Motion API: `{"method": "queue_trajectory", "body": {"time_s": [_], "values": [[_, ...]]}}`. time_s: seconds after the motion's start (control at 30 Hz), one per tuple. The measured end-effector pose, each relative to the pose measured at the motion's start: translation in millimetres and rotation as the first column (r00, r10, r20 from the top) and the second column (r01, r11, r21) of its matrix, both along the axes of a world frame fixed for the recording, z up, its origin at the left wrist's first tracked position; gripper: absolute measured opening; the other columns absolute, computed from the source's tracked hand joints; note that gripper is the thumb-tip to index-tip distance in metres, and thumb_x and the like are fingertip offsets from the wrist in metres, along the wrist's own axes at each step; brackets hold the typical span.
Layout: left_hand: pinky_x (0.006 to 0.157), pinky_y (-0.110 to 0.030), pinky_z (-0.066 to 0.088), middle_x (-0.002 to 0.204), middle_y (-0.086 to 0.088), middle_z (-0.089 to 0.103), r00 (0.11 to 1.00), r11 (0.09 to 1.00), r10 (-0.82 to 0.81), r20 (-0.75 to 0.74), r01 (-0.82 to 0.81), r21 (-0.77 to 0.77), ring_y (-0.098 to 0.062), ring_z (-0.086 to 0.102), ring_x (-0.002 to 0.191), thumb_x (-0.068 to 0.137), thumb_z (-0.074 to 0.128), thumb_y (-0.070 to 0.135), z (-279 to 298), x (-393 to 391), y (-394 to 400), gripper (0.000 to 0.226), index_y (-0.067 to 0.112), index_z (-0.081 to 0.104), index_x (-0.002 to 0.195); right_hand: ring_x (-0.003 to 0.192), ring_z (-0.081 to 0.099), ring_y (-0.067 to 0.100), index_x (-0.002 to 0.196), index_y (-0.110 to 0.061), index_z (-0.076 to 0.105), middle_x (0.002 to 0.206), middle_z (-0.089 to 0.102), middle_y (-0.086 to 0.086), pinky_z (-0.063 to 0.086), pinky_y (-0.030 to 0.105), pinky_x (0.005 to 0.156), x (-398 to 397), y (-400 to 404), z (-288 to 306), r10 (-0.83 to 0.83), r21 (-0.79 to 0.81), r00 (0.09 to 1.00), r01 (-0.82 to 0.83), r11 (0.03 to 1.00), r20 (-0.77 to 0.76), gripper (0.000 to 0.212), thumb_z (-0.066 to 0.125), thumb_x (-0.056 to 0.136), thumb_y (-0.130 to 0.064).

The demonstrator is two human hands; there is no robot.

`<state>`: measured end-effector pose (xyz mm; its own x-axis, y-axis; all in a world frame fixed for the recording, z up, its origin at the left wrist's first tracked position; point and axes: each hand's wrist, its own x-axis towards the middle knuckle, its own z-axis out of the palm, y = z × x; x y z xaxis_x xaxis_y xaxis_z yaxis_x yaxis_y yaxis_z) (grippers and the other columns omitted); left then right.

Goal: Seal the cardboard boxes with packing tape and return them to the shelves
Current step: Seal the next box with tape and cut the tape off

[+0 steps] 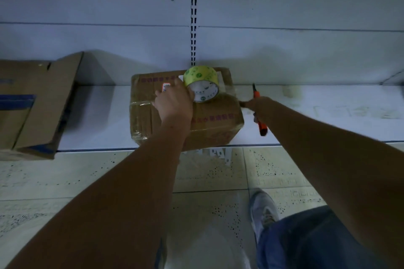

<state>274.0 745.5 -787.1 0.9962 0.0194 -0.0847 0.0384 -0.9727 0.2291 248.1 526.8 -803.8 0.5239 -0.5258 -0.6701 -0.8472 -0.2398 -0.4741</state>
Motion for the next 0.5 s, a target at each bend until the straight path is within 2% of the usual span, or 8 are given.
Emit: {"method": "queue_trajectory", "body": {"time_s": [0.03, 0.1, 0.17, 0.27, 0.33, 0.4, 0.43, 0.5], "values": [[0.089, -0.053, 0.052, 0.122, -0.020, 0.062, 1.000, 1.000, -0.011, 0.007, 0.011, 0.010, -0.048, 0.056, 0.119, 0.103, 0.040, 0.042, 1, -1, 1, 0.045, 0.008, 0.053, 0.130, 0.061, 0.054, 0.018, 0.106, 0.003, 0.052, 0.078, 0.055, 0.009, 0.055, 0.036, 0.073, -4, -2, -3, -0.034, -0.088, 0.998, 0.038, 0.995, 0.052, 0.055, 0.072, 0.088, -0.045], [0.087, -0.048, 0.051, 0.115, -0.019, 0.064, 0.999, 0.999, -0.020, 0.032, 0.019, 0.025, -0.046, 0.060, 0.113, 0.101, 0.041, 0.044, 3, -3, 0, 0.046, 0.007, 0.060, 0.120, 0.068, 0.061, 0.018, 0.109, 0.001, 0.059, 0.087, 0.063, 0.008, 0.057, 0.033, 0.071, -5, 3, -3, -0.066, -0.209, 0.957, 0.128, 0.969, 0.281, 0.048, 0.066, 0.093, -0.043], [0.085, -0.044, 0.051, 0.108, -0.017, 0.066, 0.999, 0.999, -0.017, 0.031, 0.016, 0.041, -0.041, 0.064, 0.105, 0.101, 0.042, 0.045, 6, -2, 0, 0.045, 0.007, 0.065, 0.112, 0.073, 0.062, 0.021, 0.098, -0.008, 0.060, 0.083, 0.061, 0.003, 0.052, 0.034, 0.069, 0, 18, 2, 0.053, -0.269, 0.917, 0.060, 0.961, 0.396, 0.042, 0.057, 0.096, -0.050], [0.078, -0.038, 0.051, 0.102, -0.015, 0.069, 0.999, 0.994, -0.043, 0.013, 0.042, 0.099, -0.034, 0.068, 0.093, 0.105, 0.040, 0.039, 16, -1, -2, 0.041, 0.008, 0.067, 0.107, 0.082, 0.061, 0.029, 0.093, -0.015, 0.057, 0.087, 0.060, 0.006, 0.050, 0.037, 0.074, 6, 40, 5, 0.246, -0.347, 0.920, -0.133, 0.928, 0.306, 0.044, 0.050, 0.096, -0.058], [0.072, -0.036, 0.053, 0.102, -0.012, 0.070, 0.995, 0.985, -0.103, -0.017, 0.104, 0.134, -0.031, 0.069, 0.092, 0.105, 0.043, 0.025, 21, 0, 2, 0.029, 0.008, 0.066, 0.106, 0.083, 0.059, 0.029, 0.100, -0.014, 0.059, 0.092, 0.059, 0.007, 0.044, 0.035, 0.072, 6, 45, 2, 0.262, -0.415, 0.936, -0.148, 0.898, 0.234, 0.046, 0.047, 0.098, -0.058], [0.071, -0.034, 0.049, 0.108, -0.010, 0.068, 0.992, 0.989, -0.122, -0.036, 0.125, 0.084, -0.031, 0.067, 0.099, 0.104, 0.043, 0.015, 27, 5, 17, 0.023, 0.007, 0.063, 0.110, 0.078, 0.054, 0.025, 0.100, -0.015, 0.057, 0.086, 0.055, 0.003, 0.037, 0.033, 0.069, 6, 49, 1, 0.281, -0.505, 0.944, -0.158, 0.849, 0.176, 0.039, 0.044, 0.101, -0.052], [0.073, -0.036, 0.046, 0.111, -0.012, 0.067, 0.993, 0.992, -0.112, -0.025, 0.114, 0.057, -0.034, 0.065, 0.103, 0.103, 0.042, 0.013, 33, 7, 29, 0.022, 0.005, 0.060, 0.113, 0.076, 0.054, 0.024, 0.097, -0.017, 0.055, 0.081, 0.052, 0.001, 0.035, 0.032, 0.068, 6, 51, 1, 0.294, -0.531, 0.941, -0.165, 0.831, 0.168, 0.037, 0.043, 0.102, -0.051], [0.074, -0.042, 0.048, 0.111, -0.018, 0.066, 0.991, 0.988, -0.125, 0.055, 0.119, 0.101, -0.042, 0.065, 0.103, 0.103, 0.040, 0.013, 42, 15, 62, 0.023, 0.007, 0.051, 0.122, 0.069, 0.053, 0.021, 0.091, -0.018, 0.051, 0.073, 0.047, -0.002, 0.034, 0.032, 0.066, 5, 52, 0, 0.315, -0.565, 0.934, -0.171, 0.808, 0.168, 0.035, 0.043, 0.103, -0.051]]}}
